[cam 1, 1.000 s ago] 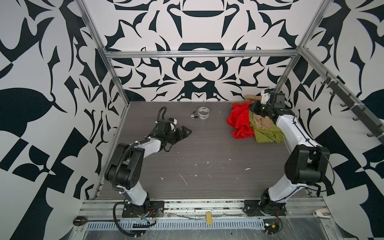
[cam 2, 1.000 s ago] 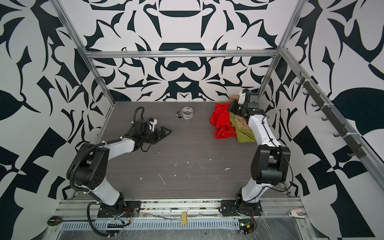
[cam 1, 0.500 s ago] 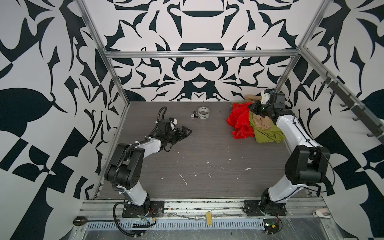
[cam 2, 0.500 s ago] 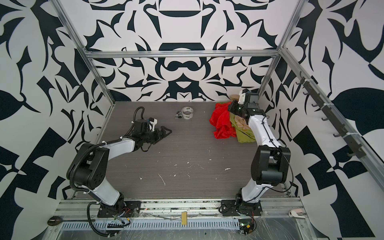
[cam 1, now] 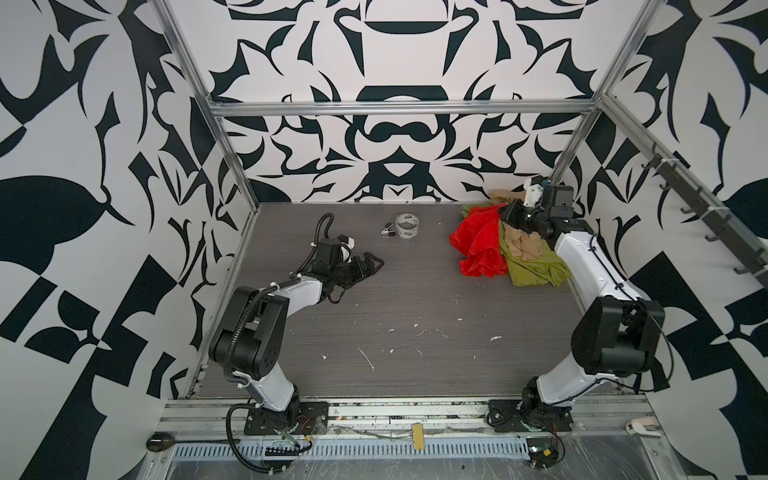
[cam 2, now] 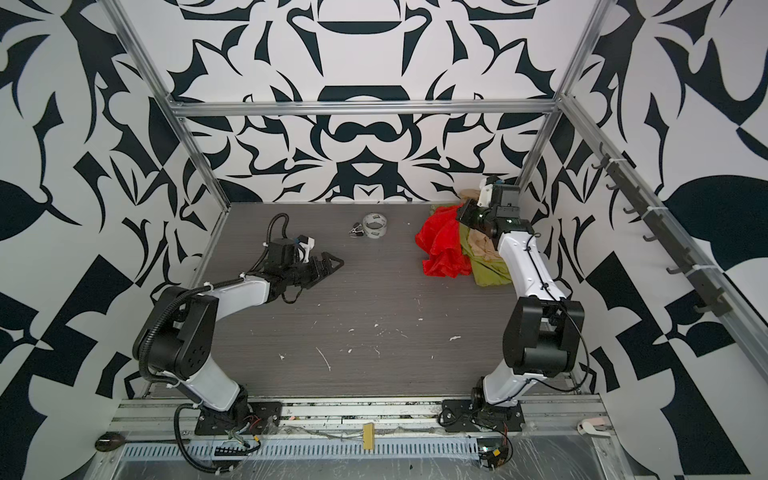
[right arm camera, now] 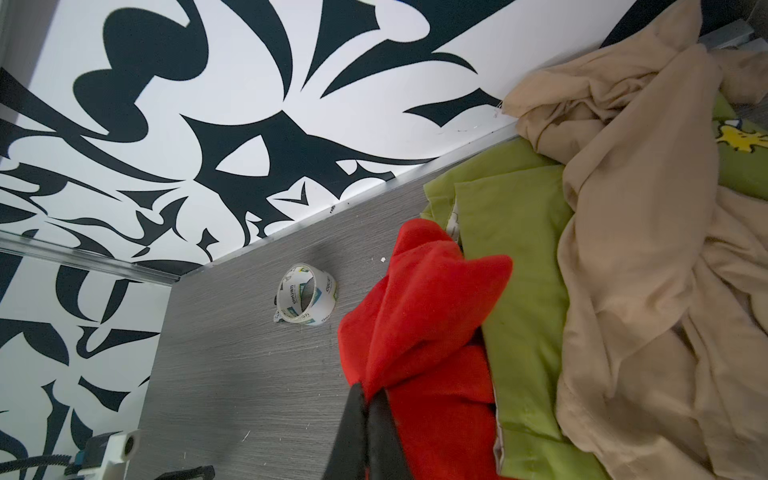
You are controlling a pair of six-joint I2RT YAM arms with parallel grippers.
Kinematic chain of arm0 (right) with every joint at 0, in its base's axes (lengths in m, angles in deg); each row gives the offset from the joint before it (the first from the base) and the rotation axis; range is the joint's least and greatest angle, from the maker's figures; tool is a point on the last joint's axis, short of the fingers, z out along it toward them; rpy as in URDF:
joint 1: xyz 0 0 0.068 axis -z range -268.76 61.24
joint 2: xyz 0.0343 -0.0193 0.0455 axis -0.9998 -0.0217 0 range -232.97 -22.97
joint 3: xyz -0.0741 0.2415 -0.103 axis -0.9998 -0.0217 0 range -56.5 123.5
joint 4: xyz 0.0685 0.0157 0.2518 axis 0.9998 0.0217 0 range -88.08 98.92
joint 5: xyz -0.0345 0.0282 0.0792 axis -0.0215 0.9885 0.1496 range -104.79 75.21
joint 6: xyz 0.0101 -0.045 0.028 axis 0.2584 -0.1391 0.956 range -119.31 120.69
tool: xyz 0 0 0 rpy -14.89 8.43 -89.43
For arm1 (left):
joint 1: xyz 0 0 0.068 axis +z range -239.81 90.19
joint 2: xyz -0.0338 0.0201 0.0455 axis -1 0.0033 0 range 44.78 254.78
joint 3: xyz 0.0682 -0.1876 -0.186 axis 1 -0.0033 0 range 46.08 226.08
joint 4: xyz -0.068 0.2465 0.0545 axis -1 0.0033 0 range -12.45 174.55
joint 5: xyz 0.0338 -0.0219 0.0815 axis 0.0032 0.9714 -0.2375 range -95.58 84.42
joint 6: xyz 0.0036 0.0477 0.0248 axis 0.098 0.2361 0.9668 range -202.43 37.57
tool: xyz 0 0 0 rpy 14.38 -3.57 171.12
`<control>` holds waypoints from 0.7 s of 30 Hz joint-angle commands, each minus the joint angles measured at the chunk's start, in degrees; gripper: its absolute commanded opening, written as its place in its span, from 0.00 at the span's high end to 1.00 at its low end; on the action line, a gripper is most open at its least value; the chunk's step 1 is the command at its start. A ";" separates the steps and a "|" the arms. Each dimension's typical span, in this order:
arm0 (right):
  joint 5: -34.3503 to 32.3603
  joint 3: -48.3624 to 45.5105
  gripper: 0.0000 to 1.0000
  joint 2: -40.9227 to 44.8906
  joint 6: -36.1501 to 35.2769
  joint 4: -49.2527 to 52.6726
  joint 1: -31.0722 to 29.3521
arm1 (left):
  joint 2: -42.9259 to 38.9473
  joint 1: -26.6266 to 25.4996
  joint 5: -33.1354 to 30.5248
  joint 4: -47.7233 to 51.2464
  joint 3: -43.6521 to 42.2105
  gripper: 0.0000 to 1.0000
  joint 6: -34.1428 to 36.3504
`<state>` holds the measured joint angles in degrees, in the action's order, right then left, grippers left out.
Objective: Pick out a specific cloth from the pile
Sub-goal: 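Keep lifting the red cloth clear of the green cloth with the right gripper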
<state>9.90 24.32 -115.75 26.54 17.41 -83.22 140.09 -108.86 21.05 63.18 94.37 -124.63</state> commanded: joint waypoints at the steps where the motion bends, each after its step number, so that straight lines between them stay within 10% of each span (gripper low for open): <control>1: 1.02 0.53 1.00 3.54 0.49 -4.24 -0.01 | -1.65 -0.20 0.34 -0.96 -0.91 0.00 -0.34; 21: 1.06 0.05 1.00 5.45 0.57 -3.80 -0.03 | -2.26 -0.33 0.16 -0.99 -1.01 0.01 -0.48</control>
<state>9.94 23.99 -113.10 26.56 17.47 -83.22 139.59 -108.97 21.03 63.16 94.26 -124.65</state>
